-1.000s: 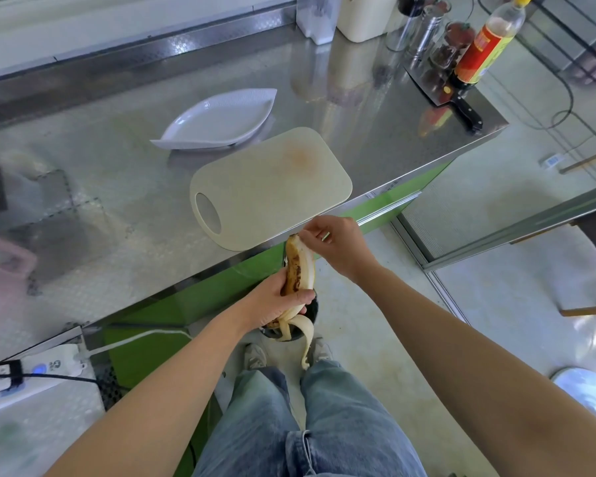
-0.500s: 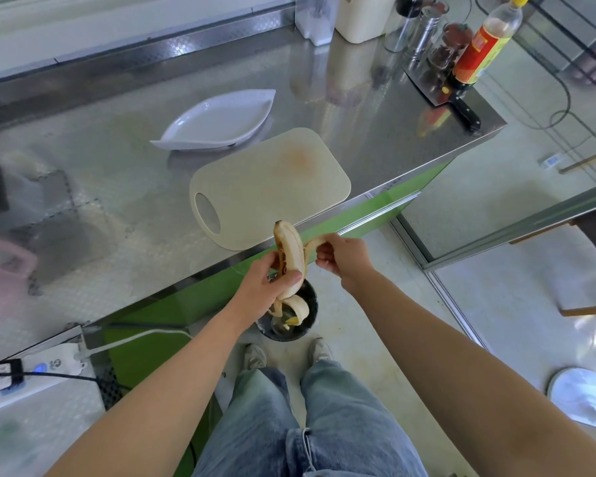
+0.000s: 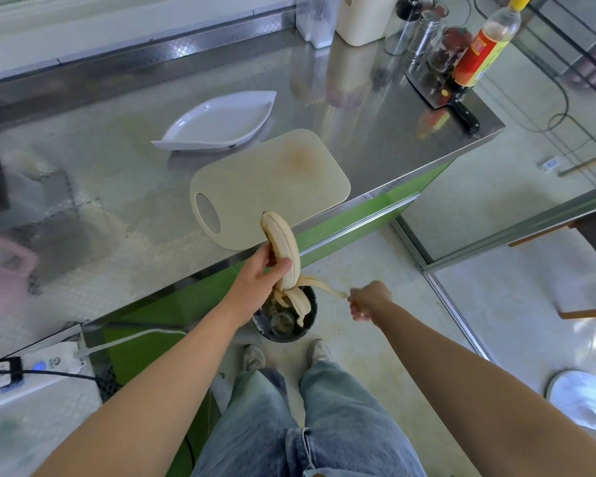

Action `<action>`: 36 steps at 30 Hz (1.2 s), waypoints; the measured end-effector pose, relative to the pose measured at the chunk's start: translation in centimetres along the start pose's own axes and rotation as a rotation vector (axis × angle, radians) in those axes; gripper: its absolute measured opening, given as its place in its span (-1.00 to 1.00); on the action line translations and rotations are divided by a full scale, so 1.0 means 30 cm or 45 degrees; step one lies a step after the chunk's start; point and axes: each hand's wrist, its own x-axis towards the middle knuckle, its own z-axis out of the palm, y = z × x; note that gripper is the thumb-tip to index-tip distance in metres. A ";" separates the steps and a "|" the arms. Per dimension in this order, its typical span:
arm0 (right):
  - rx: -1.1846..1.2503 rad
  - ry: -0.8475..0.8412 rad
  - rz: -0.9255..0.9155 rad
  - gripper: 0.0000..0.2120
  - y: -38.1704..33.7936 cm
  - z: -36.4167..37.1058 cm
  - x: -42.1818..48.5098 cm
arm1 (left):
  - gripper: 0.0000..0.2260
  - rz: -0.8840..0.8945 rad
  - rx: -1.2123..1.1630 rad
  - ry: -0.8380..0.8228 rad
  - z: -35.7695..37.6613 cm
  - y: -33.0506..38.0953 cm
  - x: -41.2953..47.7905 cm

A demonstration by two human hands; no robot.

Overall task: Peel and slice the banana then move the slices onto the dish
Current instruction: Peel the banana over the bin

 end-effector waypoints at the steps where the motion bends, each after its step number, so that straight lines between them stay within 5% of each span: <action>1: -0.129 0.100 -0.176 -0.76 -0.022 -0.001 -0.005 | -0.66 -0.025 0.029 -0.034 0.001 -0.003 -0.002; 4: 0.053 -0.007 -0.615 -0.72 -0.143 0.006 -0.093 | -0.67 -0.098 0.115 -0.116 0.011 -0.011 -0.006; 8: 0.221 -0.440 -0.725 -0.76 -0.292 0.026 -0.207 | -0.70 -0.169 0.201 -0.168 0.048 -0.006 -0.011; 10: 0.187 -0.425 -0.706 -0.79 -0.312 0.035 -0.217 | -0.72 -0.184 0.197 -0.163 0.058 -0.008 -0.008; 14: 0.254 -0.448 -0.587 -0.70 -0.306 0.031 -0.210 | -0.45 -0.090 0.297 -0.185 0.054 -0.023 -0.007; 23: -0.051 -0.098 -1.023 -0.76 -0.303 0.033 -0.217 | -0.58 -0.021 0.327 -0.072 0.064 -0.027 -0.009; 31: 0.011 -0.267 -0.910 -0.74 -0.292 0.017 -0.208 | -0.63 -0.025 0.414 -0.141 0.039 -0.022 -0.014; 36: -0.153 -0.128 -1.001 -0.81 -0.288 0.025 -0.202 | -0.64 -0.039 0.416 -0.187 0.047 -0.025 -0.026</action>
